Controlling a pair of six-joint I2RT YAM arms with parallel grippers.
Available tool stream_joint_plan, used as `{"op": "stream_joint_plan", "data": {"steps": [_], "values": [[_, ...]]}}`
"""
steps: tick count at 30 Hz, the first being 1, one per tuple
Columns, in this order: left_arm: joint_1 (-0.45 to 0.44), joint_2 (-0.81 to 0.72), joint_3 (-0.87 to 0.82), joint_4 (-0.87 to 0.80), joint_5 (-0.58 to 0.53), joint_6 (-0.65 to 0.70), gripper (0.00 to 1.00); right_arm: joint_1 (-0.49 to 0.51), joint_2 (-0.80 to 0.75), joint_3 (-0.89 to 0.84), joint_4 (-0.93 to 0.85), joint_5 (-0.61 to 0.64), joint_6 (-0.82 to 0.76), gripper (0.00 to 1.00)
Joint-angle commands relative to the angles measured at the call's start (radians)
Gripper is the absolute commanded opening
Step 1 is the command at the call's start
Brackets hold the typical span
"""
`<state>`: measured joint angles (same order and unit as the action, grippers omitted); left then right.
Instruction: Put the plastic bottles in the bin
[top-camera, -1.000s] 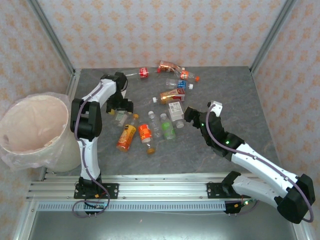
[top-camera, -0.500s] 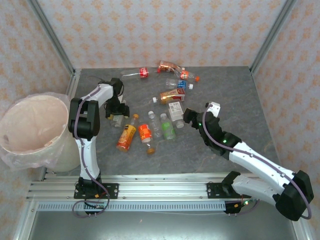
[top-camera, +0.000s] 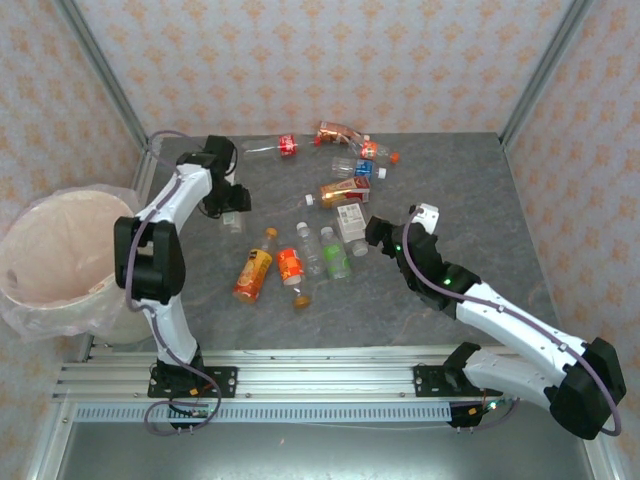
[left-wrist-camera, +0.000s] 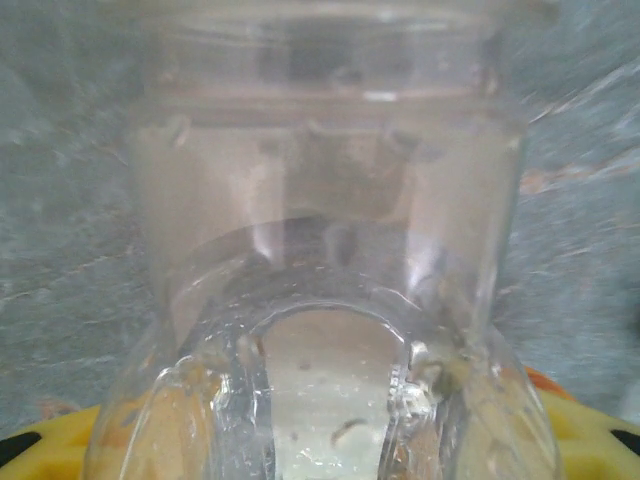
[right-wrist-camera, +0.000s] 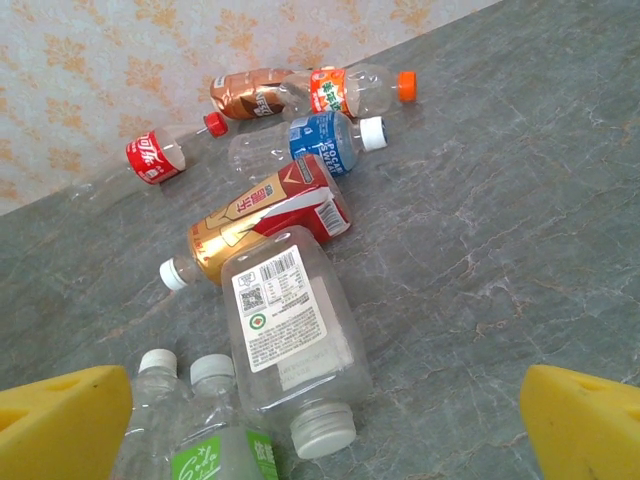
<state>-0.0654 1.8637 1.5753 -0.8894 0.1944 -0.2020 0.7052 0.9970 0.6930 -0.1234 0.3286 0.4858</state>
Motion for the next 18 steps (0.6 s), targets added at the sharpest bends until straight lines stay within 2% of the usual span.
{"op": "stream_joint_plan", "data": {"steps": [1, 4, 10, 15, 18], "values": [[-0.006, -0.095, 0.001, 0.038, -0.038, -0.046, 0.51, -0.004, 0.003, -0.012, 0.039, 0.008, -0.019, 0.99], [-0.007, -0.176, 0.003, 0.048, -0.059, -0.068, 0.48, -0.004, 0.006, -0.012, 0.045, 0.006, -0.022, 0.99], [-0.017, -0.412, -0.060, 0.163, -0.202, -0.107, 0.46, -0.004, 0.005, -0.026, 0.102, -0.022, -0.043, 0.99], [-0.017, -0.524, -0.004, 0.114, -0.302, -0.088, 0.45, -0.004, 0.009, -0.030, 0.167, -0.071, -0.075, 0.99], [-0.017, -0.577, 0.033, 0.086, -0.334, -0.050, 0.45, -0.003, 0.016, -0.039, 0.248, -0.161, -0.139, 0.99]]}}
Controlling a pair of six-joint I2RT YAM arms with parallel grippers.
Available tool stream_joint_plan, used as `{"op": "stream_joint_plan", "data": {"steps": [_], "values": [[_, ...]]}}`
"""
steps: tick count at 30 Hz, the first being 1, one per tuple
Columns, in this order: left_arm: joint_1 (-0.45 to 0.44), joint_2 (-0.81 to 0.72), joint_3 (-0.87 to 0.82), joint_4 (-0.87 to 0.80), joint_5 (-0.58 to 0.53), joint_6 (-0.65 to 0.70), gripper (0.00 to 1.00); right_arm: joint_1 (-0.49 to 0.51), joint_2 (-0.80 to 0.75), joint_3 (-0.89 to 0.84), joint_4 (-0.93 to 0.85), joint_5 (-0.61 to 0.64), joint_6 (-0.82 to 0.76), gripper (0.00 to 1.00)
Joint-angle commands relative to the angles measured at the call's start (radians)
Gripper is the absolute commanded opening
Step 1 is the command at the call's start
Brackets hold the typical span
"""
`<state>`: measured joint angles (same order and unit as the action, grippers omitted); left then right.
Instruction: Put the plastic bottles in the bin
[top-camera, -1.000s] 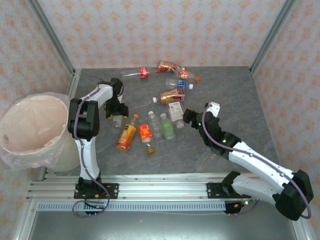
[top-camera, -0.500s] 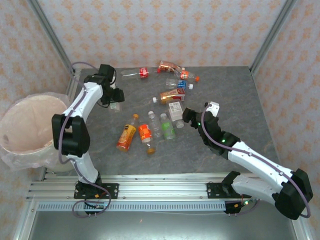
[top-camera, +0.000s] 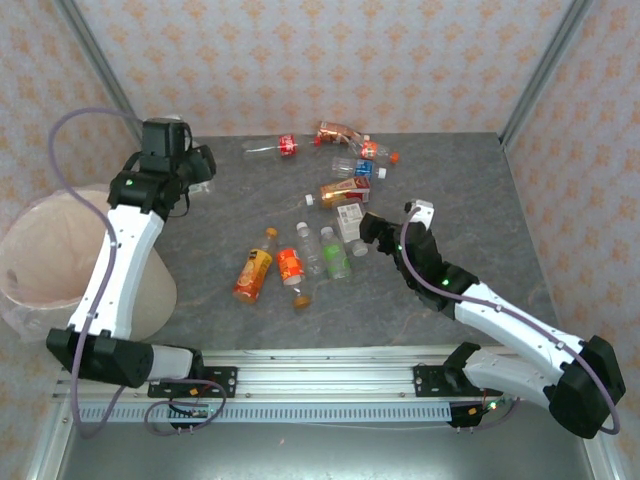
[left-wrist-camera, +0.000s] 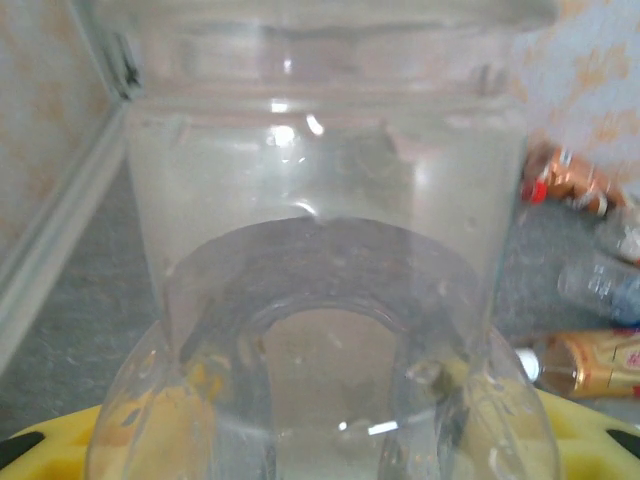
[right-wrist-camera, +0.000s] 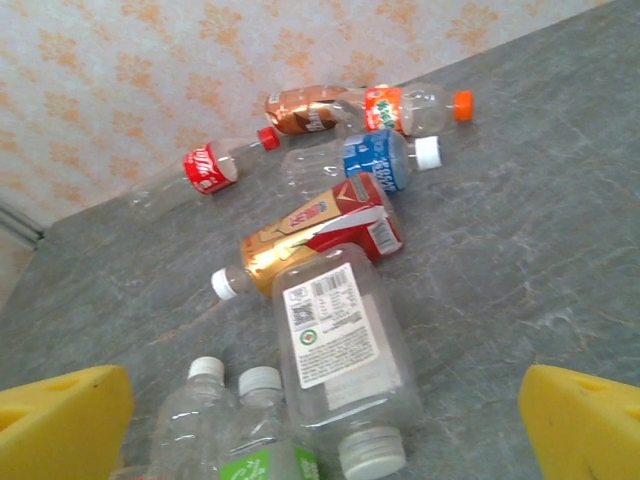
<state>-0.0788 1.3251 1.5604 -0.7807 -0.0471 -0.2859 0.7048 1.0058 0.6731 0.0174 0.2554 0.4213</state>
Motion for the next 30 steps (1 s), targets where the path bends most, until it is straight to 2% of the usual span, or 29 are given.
{"op": "stream_joint_plan", "data": {"steps": [1, 6, 11, 18, 20, 24, 30], "values": [[-0.004, -0.049, 0.069, -0.043, -0.109, 0.048, 0.45, -0.004, 0.017, -0.014, 0.125, -0.131, -0.115, 0.99], [-0.002, -0.078, 0.133, -0.124, -0.239, 0.132, 0.45, -0.004, 0.052, 0.031, 0.119, -0.181, -0.198, 0.99], [0.028, -0.094, 0.169, -0.229, -0.422, 0.136, 0.44, -0.005, 0.089, 0.048, 0.151, -0.201, -0.231, 0.99], [0.137, -0.126, 0.150, -0.311, -0.631, 0.155, 0.44, -0.005, 0.154, 0.106, 0.135, -0.252, -0.241, 0.99], [0.197, -0.142, 0.131, -0.328, -0.626, 0.149, 0.44, -0.005, 0.164, 0.117, 0.135, -0.264, -0.245, 0.99], [0.348, -0.189, 0.046, -0.313, -0.494, 0.136, 0.45, -0.005, 0.173, 0.139, 0.118, -0.286, -0.269, 0.99], [0.510, -0.223, -0.088, -0.295, -0.465, 0.135, 0.45, -0.005, 0.201, 0.160, 0.111, -0.304, -0.270, 0.99]]}}
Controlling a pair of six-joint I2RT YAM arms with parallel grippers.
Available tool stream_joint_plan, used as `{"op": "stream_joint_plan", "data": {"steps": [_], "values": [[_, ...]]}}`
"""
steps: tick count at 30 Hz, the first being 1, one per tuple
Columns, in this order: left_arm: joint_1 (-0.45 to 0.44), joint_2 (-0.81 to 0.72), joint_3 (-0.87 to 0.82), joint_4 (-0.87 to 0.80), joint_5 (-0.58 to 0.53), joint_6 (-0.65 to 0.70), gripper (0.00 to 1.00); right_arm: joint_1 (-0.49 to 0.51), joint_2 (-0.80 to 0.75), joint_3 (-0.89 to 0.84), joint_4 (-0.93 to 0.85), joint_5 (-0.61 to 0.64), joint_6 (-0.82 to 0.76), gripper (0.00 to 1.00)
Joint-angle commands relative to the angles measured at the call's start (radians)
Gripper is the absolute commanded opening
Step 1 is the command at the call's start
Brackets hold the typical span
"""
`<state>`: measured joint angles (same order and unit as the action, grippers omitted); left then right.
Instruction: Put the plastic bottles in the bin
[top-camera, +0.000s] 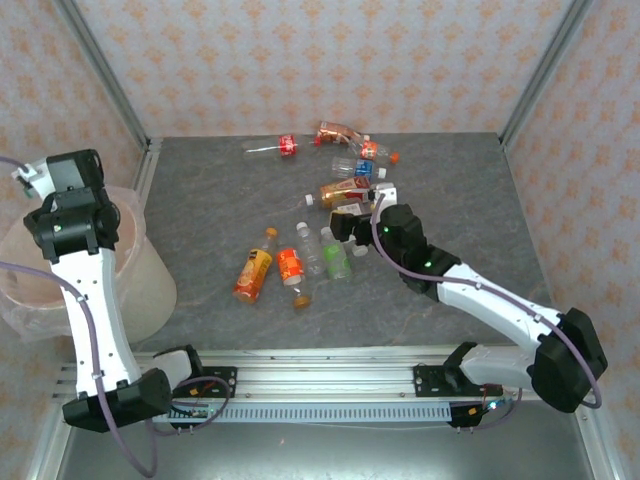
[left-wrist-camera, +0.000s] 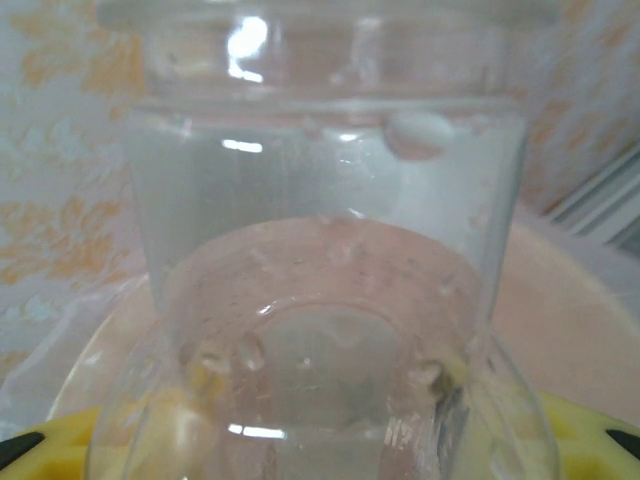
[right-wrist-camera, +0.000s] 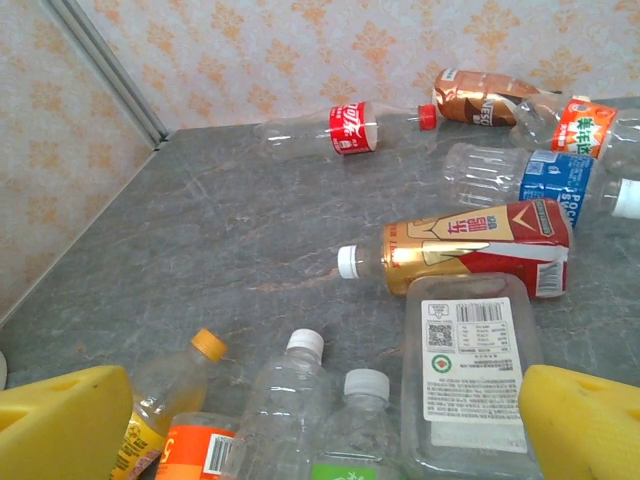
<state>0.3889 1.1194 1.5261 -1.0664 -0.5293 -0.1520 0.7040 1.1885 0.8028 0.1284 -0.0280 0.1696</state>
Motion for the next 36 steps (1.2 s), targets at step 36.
{"op": "stream_joint_plan", "data": {"steps": [36], "values": [[0.440, 0.023, -0.185, -0.002, 0.191, -0.160, 0.72, -0.004, 0.057, 0.089, -0.070, -0.053, -0.003, 0.99]]}}
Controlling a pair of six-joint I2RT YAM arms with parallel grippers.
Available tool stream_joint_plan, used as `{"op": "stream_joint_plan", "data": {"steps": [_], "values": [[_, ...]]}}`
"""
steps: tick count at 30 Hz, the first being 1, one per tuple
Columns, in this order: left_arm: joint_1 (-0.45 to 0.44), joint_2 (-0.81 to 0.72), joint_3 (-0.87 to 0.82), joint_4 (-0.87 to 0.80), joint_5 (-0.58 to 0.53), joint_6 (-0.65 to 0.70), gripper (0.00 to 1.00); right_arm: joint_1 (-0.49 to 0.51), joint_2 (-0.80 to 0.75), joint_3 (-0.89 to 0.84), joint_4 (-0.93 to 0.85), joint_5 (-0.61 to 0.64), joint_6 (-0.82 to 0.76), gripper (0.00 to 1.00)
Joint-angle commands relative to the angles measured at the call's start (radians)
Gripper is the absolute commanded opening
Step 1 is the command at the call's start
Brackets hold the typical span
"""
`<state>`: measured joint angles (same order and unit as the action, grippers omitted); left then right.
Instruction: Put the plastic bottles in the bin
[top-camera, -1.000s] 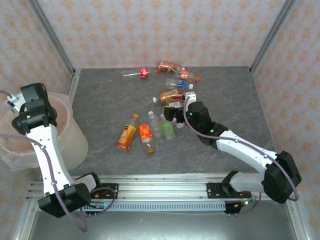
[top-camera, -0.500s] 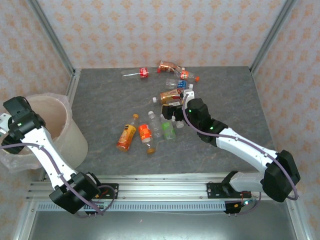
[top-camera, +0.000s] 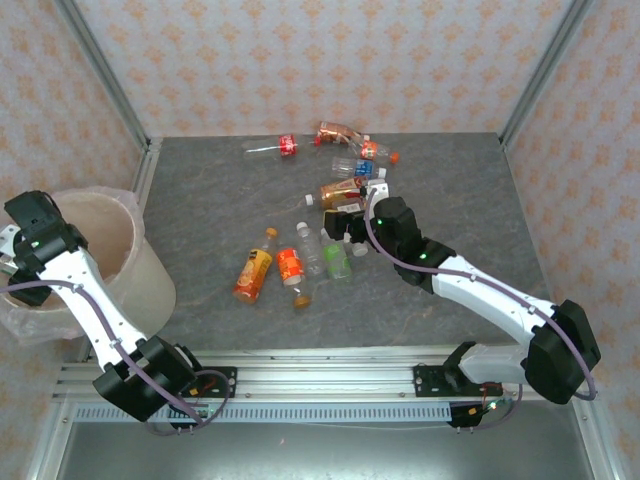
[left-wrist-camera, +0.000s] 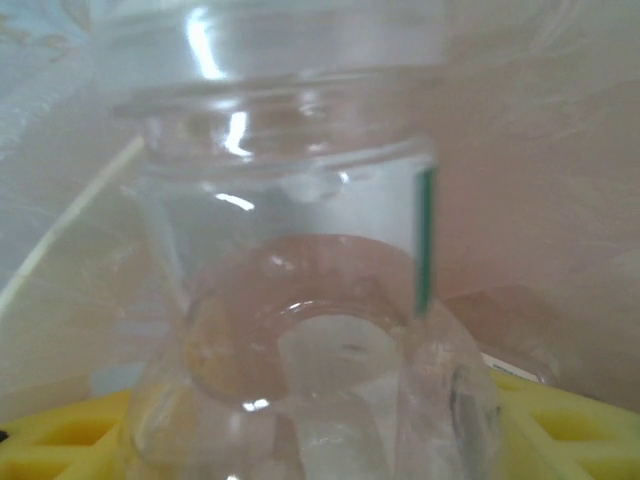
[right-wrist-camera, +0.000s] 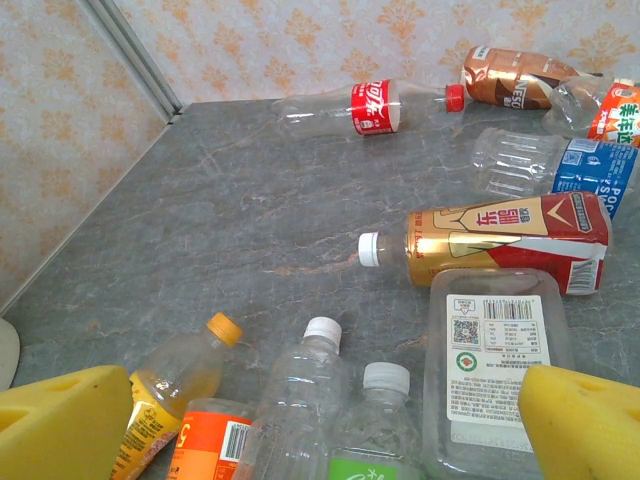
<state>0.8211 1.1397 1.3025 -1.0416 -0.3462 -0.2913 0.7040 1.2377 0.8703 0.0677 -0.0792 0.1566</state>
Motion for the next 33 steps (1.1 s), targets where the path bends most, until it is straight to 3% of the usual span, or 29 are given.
{"op": "stream_joint_plan", "data": {"steps": [1, 13, 15, 18, 23, 25, 33], "values": [[0.008, 0.005, 0.045, -0.033, 0.012, -0.020, 0.73, -0.005, 0.009, 0.021, -0.009, 0.000, 0.011, 0.99], [0.006, -0.048, 0.170, -0.116, 0.087, -0.001, 0.82, -0.004, 0.029, 0.024, -0.011, 0.009, 0.041, 0.99], [0.006, -0.065, 0.199, -0.131, 0.145, -0.004, 0.83, -0.004, 0.032, 0.025, -0.012, 0.012, 0.045, 0.99], [-0.009, -0.104, 0.220, -0.130, 0.359, -0.029, 0.86, -0.004, 0.034, 0.026, -0.014, 0.030, 0.066, 0.99], [-0.199, -0.119, 0.254, -0.130, 0.481, -0.103, 0.90, -0.005, 0.033, 0.016, -0.023, 0.080, 0.132, 0.99], [-0.272, -0.121, 0.251, -0.105, 0.514, -0.134, 0.99, -0.005, 0.033, 0.013, -0.039, 0.106, 0.157, 0.99], [-0.556, -0.092, 0.229, -0.026, 0.572, -0.215, 0.99, -0.013, 0.067, 0.008, -0.217, 0.190, 0.221, 0.99]]}}
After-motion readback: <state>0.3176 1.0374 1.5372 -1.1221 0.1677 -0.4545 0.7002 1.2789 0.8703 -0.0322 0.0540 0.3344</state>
